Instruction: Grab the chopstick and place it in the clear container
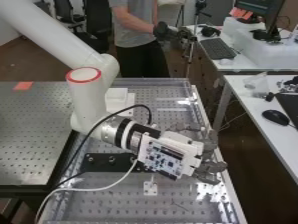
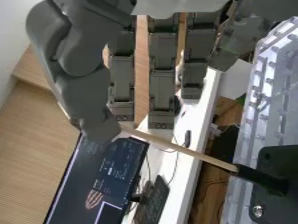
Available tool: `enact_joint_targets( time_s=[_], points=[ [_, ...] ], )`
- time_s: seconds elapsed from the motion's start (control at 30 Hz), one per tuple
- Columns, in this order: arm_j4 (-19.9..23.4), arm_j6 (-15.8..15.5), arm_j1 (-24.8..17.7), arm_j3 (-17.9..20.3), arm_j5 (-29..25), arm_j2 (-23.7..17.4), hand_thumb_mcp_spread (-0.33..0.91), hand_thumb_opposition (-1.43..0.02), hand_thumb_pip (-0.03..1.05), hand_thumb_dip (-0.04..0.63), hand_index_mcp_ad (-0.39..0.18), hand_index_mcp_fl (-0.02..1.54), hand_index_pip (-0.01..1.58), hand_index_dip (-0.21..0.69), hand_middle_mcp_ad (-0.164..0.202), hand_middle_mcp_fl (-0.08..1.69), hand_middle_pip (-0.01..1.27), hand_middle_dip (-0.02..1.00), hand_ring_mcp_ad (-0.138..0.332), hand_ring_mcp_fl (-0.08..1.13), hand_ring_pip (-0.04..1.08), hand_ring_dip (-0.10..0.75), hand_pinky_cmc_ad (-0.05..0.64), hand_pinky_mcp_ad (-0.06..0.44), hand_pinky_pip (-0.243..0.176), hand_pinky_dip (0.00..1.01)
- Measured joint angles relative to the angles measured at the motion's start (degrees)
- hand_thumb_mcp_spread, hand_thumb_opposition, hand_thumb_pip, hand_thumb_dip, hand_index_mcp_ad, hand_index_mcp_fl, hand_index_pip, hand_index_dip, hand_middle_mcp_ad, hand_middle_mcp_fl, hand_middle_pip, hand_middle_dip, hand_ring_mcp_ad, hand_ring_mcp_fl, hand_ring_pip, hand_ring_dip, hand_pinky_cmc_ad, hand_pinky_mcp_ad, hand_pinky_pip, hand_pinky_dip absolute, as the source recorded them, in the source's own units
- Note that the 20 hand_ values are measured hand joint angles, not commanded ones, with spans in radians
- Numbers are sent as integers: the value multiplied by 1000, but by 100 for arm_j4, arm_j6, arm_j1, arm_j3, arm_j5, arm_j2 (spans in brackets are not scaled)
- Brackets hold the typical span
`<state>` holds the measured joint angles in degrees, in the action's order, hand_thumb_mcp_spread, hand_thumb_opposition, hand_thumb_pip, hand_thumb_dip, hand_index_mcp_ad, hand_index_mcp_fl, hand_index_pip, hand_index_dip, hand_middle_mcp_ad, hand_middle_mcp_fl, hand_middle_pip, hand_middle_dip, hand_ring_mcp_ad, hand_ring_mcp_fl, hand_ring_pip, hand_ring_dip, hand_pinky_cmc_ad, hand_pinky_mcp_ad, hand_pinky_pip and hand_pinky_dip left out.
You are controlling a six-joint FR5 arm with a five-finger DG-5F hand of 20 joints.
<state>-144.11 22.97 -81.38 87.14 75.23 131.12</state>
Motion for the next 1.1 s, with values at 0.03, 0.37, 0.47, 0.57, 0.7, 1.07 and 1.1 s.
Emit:
enact_joint_targets(
  time_s=[0.03,0.37,0.47,0.57,0.7,1.07,1.1],
  points=[
    [-1,-6,1,-3,-5,0,536,-833,595,309,-136,522,1178,-3,82,768,660,557,119,457,87,379,389,166,-35,180],
    [-37,-35,4,-45,-60,13,595,-923,545,286,-187,628,1248,-12,86,799,660,557,96,504,87,407,424,185,-17,180],
    [-25,-38,-4,-48,-131,15,609,-974,534,283,-188,677,1267,-12,82,885,667,557,96,522,101,407,426,178,-21,176],
    [0,-48,-10,-46,-175,17,607,-988,531,283,-188,709,1244,-12,80,942,691,555,96,557,99,414,440,201,-2,180],
    [-21,-83,-18,-54,-245,17,630,-1007,511,281,-188,787,1154,-10,59,979,688,557,99,592,98,414,454,199,-2,182],
    [-31,-281,-39,-58,-358,-17,627,-1037,497,281,-187,977,908,45,51,1084,564,541,98,632,105,422,464,216,0,176],
    [-17,-311,-42,-60,-361,-20,632,-1042,497,281,-187,997,890,45,51,1103,541,529,99,627,105,422,468,215,0,176]
  ],
)
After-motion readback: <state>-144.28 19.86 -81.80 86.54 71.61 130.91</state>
